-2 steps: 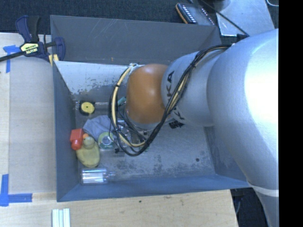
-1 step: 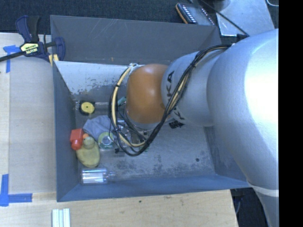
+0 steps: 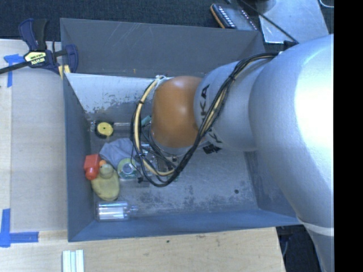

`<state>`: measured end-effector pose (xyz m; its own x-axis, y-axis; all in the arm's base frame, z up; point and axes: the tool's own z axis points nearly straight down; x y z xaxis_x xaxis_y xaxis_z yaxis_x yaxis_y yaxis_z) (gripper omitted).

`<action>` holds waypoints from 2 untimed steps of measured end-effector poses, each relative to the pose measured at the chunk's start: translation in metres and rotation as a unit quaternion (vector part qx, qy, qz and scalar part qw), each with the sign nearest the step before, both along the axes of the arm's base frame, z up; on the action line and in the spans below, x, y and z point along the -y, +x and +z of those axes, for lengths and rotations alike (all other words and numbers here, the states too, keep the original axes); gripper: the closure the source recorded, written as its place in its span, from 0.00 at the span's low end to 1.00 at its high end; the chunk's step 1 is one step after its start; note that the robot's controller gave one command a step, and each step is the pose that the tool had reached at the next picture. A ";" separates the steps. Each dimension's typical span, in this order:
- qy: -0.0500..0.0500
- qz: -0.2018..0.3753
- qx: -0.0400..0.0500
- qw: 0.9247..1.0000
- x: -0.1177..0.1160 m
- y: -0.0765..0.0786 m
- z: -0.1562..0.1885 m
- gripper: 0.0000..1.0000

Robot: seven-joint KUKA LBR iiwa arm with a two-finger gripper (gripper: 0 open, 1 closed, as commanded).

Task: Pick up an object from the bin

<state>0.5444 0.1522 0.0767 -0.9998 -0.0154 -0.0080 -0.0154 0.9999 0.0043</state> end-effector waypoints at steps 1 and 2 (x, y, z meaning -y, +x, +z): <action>-0.001 0.000 0.000 1.000 0.001 -0.001 0.013 1.00; -0.001 0.000 0.000 1.000 0.001 -0.001 0.037 1.00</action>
Offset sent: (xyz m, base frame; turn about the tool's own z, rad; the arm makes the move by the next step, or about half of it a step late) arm -0.0001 0.0001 0.0675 0.0000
